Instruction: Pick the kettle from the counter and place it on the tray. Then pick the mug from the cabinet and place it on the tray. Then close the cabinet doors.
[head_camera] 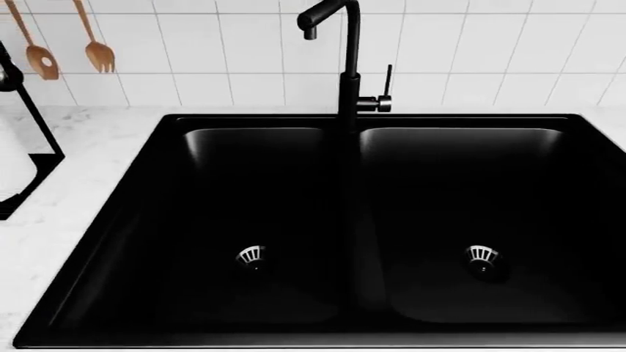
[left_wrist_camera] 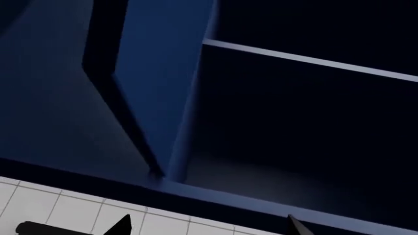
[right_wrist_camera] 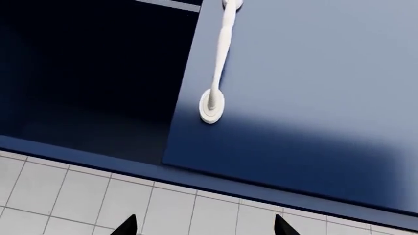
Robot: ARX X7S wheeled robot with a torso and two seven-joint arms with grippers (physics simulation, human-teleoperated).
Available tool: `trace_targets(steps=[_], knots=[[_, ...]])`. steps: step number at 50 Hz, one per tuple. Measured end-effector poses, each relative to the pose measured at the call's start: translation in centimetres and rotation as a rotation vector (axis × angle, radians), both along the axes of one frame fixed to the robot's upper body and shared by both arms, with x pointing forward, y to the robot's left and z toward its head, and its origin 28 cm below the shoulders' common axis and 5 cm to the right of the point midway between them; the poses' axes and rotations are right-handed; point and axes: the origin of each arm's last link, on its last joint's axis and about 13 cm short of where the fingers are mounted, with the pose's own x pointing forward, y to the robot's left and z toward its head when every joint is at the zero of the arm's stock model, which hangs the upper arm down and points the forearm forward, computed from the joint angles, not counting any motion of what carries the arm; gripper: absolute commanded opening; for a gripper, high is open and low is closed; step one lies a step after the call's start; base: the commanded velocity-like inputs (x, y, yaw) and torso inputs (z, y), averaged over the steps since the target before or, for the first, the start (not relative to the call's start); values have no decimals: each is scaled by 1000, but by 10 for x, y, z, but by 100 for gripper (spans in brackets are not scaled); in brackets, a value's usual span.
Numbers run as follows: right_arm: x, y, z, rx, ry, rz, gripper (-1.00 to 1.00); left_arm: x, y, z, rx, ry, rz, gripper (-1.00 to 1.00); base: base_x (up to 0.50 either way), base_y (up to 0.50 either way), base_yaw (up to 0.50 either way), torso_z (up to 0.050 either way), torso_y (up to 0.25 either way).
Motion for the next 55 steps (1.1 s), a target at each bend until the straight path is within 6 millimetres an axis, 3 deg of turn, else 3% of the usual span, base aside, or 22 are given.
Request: trace_targets(steps=[24, 55], knots=[[-1, 0, 1, 2, -3, 3, 100, -1, -1, 1, 2, -4, -5, 100, 0, 216, 0, 0, 0], [-2, 0, 2, 2, -24, 15, 100, 0, 18, 18, -166, -43, 26, 100, 0, 0, 0, 0, 0]])
